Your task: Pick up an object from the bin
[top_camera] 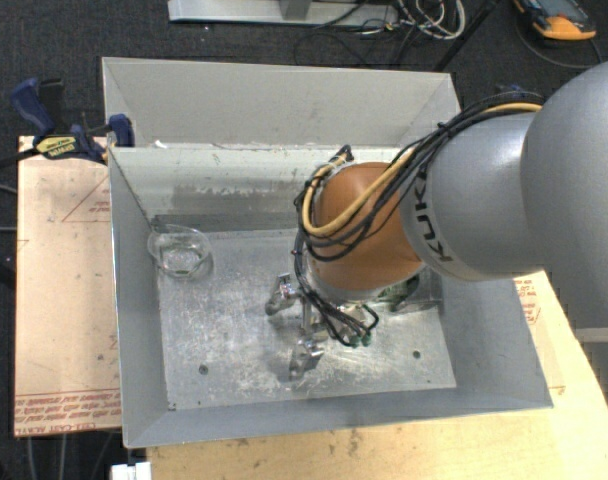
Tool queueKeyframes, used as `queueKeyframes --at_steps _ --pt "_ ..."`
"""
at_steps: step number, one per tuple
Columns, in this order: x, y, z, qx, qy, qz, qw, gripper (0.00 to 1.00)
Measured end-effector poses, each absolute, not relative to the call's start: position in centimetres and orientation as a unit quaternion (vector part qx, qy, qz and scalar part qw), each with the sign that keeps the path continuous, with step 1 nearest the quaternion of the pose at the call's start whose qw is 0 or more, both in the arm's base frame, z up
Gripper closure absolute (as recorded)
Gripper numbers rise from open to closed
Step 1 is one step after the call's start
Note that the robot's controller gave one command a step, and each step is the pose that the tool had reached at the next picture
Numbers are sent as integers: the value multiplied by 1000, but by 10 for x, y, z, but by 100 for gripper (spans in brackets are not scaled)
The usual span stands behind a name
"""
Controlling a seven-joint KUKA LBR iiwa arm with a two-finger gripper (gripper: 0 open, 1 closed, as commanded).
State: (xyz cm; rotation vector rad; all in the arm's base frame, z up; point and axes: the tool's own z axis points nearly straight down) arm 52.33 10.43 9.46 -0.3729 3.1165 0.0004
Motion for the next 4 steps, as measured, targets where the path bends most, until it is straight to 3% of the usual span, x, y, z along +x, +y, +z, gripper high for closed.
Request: queueKeyframes --at_steps 1,2,3,4 --pt "529 112 122 -104 995 0 -5 0" --pt "536 94 157 -149 989 1 3 0" --pt "536 56 135 -179 984 0 2 0" --pt "536 49 127 -147 989 0 0 0"
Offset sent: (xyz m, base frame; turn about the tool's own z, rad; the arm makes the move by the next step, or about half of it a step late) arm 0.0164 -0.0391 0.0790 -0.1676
